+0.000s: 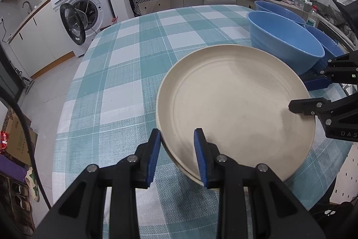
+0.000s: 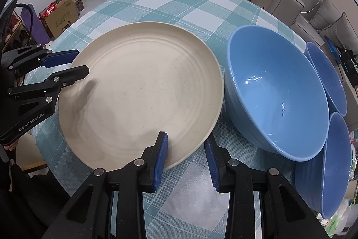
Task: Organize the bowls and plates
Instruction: 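Carry the held beige plates with both tools toward the blue bowls, then lower the beige plate beside the blue bowls and open the left tool while the right tool releases its plate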
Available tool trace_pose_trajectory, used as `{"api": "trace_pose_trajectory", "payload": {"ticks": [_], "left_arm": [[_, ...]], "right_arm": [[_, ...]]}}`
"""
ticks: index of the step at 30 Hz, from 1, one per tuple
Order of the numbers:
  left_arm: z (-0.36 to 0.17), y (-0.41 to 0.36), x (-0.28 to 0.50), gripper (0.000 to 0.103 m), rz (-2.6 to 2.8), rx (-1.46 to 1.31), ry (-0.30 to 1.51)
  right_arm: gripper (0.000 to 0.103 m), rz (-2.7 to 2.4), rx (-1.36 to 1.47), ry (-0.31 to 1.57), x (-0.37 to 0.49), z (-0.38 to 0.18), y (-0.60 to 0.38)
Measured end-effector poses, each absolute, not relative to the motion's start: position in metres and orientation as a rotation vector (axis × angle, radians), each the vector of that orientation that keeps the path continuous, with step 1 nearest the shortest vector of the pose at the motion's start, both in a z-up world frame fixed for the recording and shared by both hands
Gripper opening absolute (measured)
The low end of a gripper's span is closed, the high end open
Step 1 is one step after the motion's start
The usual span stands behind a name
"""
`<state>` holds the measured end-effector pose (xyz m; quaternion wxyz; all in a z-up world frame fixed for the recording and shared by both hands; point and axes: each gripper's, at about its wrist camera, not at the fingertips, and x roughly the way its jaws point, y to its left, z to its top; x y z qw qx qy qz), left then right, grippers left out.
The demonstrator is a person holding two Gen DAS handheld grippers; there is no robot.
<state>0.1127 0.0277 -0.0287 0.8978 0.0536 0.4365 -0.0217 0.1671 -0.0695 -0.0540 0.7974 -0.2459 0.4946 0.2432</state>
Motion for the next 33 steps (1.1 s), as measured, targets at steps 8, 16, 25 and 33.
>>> {"api": "trace_pose_trajectory", "payload": {"ticks": [8, 16, 25, 33], "left_arm": [[-0.0291, 0.0261, 0.1122, 0.029, -0.045, 0.126, 0.904], [-0.0290, 0.0259, 0.1123, 0.031, -0.051, 0.133, 0.906], [-0.0305, 0.0229, 0.1126, 0.039, -0.059, 0.160, 0.909], [-0.0252, 0.0248, 0.1113, 0.046, -0.085, 0.130, 0.899]], "right_arm": [[0.034, 0.516, -0.550, 1.059, 0.1665, -0.0571, -0.0682], [0.036, 0.513, -0.560, 1.066, 0.1663, -0.0586, -0.0673], [0.046, 0.534, -0.554, 1.067, 0.1645, -0.0603, -0.0665], [0.053, 0.557, -0.530, 1.072, 0.1631, -0.0590, -0.0685]]}}
